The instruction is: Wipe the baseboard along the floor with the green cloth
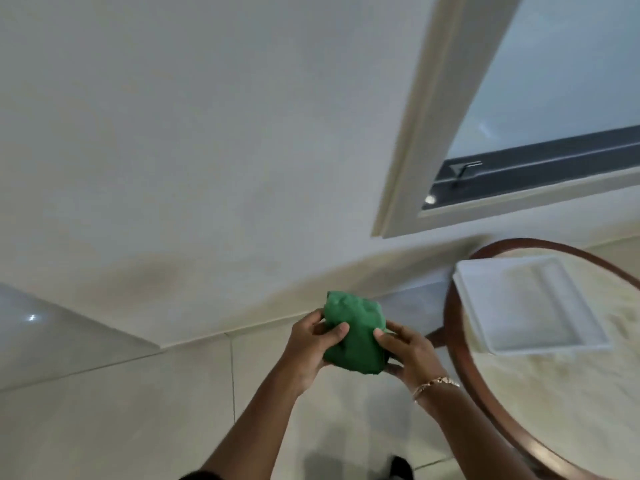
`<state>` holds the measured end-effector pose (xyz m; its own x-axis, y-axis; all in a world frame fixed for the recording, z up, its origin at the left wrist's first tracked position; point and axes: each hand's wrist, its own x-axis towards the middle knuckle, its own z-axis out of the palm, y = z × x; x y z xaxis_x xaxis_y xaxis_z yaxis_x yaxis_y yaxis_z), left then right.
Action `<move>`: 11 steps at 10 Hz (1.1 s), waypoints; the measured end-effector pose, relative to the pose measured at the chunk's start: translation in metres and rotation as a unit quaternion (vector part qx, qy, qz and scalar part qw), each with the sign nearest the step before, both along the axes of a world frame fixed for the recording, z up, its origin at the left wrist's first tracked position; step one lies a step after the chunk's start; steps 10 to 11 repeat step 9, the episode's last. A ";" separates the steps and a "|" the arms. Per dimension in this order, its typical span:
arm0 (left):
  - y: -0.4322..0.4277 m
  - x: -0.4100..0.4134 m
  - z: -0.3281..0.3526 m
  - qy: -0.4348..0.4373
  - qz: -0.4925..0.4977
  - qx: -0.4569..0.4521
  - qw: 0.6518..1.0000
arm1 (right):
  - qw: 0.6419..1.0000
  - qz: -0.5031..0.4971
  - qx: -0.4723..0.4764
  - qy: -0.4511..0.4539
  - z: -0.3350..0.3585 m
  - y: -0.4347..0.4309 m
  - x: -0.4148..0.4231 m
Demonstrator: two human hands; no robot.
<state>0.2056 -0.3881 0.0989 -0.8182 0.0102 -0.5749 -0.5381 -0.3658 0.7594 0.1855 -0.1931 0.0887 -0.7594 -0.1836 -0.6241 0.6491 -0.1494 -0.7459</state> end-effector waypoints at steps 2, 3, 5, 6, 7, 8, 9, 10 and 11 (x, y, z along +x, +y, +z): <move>0.112 -0.041 0.030 0.021 -0.071 0.001 0.997 | 0.996 -0.068 0.039 0.034 0.041 0.108 -0.020; 0.187 -0.072 0.015 -0.003 -0.069 -0.002 0.998 | 0.989 -0.127 0.072 0.035 0.030 0.178 -0.044; 0.316 -0.138 -0.066 -0.071 -0.019 -0.011 0.997 | 0.970 -0.111 0.209 0.059 -0.042 0.296 -0.123; 0.362 -0.167 -0.110 -0.117 -0.051 -0.079 0.989 | 0.954 -0.076 0.284 0.065 -0.086 0.334 -0.157; 0.384 -0.180 -0.129 -0.147 -0.105 -0.086 0.980 | 0.933 -0.039 0.352 0.067 -0.112 0.352 -0.173; 0.390 -0.182 -0.122 -0.138 -0.153 -0.130 0.970 | 0.941 -0.039 0.335 0.032 -0.127 0.358 -0.180; 0.380 -0.188 -0.097 -0.096 -0.161 -0.269 0.945 | 0.932 -0.044 0.360 0.013 -0.108 0.355 -0.180; 0.380 -0.188 -0.097 -0.096 -0.161 -0.269 0.945 | 0.932 -0.044 0.360 0.013 -0.108 0.355 -0.180; 0.380 -0.188 -0.097 -0.096 -0.161 -0.269 0.945 | 0.932 -0.044 0.360 0.013 -0.108 0.355 -0.180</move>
